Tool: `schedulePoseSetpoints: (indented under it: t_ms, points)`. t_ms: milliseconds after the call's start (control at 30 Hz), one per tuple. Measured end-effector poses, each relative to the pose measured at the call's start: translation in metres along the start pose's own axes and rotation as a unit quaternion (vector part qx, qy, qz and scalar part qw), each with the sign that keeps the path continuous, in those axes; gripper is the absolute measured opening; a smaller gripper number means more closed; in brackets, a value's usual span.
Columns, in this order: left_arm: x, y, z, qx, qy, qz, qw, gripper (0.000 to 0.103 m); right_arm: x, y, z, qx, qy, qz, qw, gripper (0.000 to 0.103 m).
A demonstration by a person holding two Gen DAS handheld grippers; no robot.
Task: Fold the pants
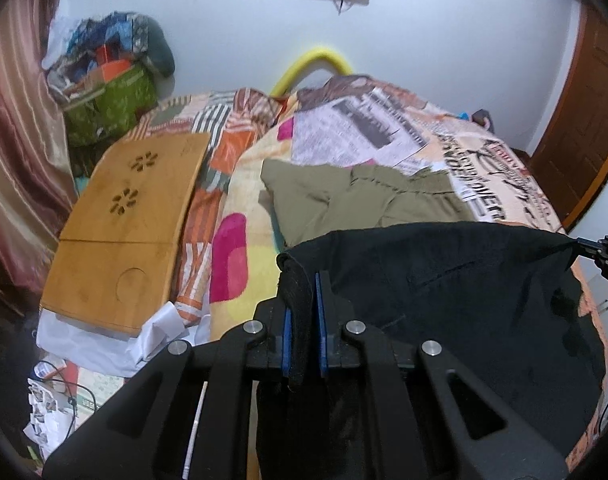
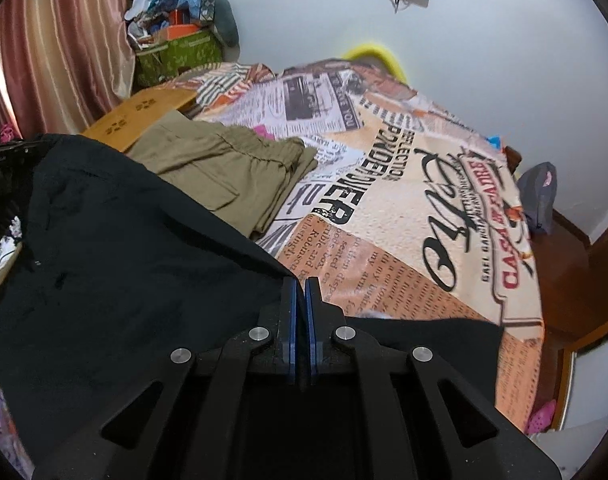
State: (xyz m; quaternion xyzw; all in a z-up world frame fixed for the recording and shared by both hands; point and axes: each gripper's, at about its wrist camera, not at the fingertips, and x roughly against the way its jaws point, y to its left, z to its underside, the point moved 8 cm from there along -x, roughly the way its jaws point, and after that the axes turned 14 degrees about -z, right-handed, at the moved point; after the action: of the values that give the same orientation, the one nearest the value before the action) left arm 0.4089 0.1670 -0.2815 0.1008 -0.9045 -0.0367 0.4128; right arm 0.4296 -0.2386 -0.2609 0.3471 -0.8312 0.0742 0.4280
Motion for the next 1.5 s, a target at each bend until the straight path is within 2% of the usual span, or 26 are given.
schedulePoseSetpoints:
  t_ms: [267, 400, 600, 867, 1000, 1133, 1400, 1500]
  points:
    - [0.063, 0.009, 0.025, 0.007, -0.03, 0.009, 0.9995, 0.009, 0.063, 0.035, 0.018, -0.002, -0.037, -0.002, 0.999, 0.003]
    - [0.098, 0.013, 0.05, 0.005, -0.043, 0.012, 0.999, 0.009, 0.092, 0.057, 0.033, 0.002, -0.051, -0.003, 0.999, 0.003]
    - [0.133, 0.021, 0.087, -0.002, -0.062, 0.016, 0.9979, 0.009, 0.112, 0.079, 0.06, -0.003, -0.055, -0.01, 0.998, 0.003]
    - [0.143, 0.031, 0.155, 0.008, -0.046, 0.012, 0.9988, 0.008, 0.124, 0.1, 0.1, -0.019, -0.057, -0.019, 0.998, 0.003]
    - [0.14, 0.028, 0.193, 0.007, -0.023, 0.019, 0.9995, 0.005, 0.122, 0.109, 0.126, -0.027, -0.047, -0.019, 0.998, 0.003]
    - [0.128, 0.028, 0.224, 0.0, -0.002, 0.0, 1.0, 0.005, 0.112, 0.113, 0.143, -0.037, -0.035, -0.023, 0.998, 0.003]
    - [0.099, 0.036, 0.268, 0.011, 0.059, -0.019, 0.998, 0.005, 0.102, 0.115, 0.148, -0.055, -0.041, -0.022, 0.997, 0.003]
    - [0.097, 0.044, 0.276, 0.041, 0.089, -0.023, 0.9949, 0.005, 0.102, 0.113, 0.144, -0.057, -0.044, -0.015, 0.997, 0.003]
